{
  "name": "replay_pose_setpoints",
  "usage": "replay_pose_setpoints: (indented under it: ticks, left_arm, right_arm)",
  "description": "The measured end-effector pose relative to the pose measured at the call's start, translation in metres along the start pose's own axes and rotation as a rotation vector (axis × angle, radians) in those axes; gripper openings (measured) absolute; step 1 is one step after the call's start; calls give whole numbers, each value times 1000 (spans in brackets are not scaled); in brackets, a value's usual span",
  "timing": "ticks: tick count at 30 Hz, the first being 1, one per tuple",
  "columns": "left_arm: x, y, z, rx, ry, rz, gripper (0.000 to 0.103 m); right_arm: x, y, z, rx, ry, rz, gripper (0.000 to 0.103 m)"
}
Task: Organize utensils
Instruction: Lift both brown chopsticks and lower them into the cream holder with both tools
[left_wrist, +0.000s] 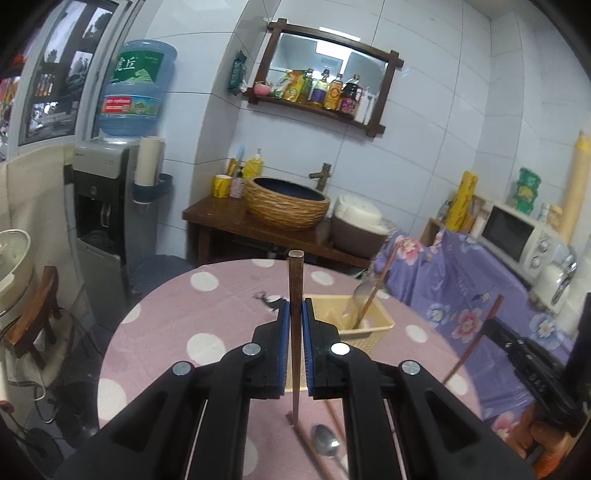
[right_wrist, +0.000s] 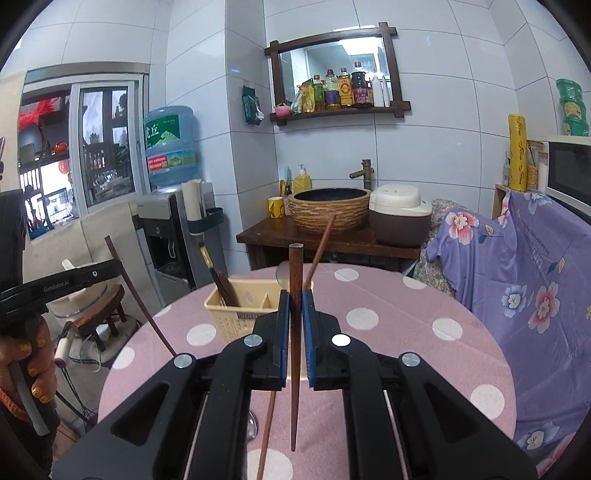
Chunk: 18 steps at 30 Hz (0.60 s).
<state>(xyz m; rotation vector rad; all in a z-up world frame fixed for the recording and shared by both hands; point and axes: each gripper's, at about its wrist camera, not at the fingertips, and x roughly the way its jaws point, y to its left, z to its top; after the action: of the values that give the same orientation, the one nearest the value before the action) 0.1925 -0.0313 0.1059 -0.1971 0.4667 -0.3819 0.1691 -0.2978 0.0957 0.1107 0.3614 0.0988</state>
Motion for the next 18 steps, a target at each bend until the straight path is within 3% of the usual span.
replay_pose_setpoints:
  ticks: [5, 11, 14, 18]
  left_arm:
    - [-14, -16, 54, 4, -71, -64, 8]
    - [-1, -42, 103, 9, -174, -18, 8]
    - [22, -48, 102, 3, -161, 3, 8]
    - [49, -47, 85, 13, -145, 37, 8]
  right_arm:
    - [-4, 7, 62, -7, -99, -11, 8]
    - [7, 17, 135, 21, -251, -62, 8]
    - [36, 18, 142, 53, -236, -82, 8]
    - [73, 15, 120, 82, -191, -102, 8]
